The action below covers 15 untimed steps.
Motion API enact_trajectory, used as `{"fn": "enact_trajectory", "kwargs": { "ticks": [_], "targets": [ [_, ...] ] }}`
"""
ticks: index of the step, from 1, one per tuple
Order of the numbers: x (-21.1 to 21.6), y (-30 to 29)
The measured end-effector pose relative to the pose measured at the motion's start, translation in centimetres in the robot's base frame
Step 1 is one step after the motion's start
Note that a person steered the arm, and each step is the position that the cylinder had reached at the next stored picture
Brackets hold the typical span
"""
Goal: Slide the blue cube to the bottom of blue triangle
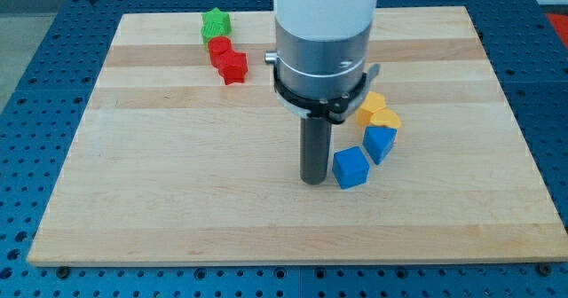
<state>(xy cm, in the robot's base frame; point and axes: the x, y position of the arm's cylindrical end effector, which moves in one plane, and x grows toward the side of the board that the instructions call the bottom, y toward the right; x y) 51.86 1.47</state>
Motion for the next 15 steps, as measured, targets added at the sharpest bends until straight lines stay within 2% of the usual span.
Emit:
{"fn": "enact_trajectory", "kwargs": {
  "ticks": [2,7,10,12,15],
  "targets": [
    [-2.7,0.1],
    [0.1,4.1],
    [4.4,3.7],
    [4.4,7.0],
    [3.6,7.1]
  ]
}}
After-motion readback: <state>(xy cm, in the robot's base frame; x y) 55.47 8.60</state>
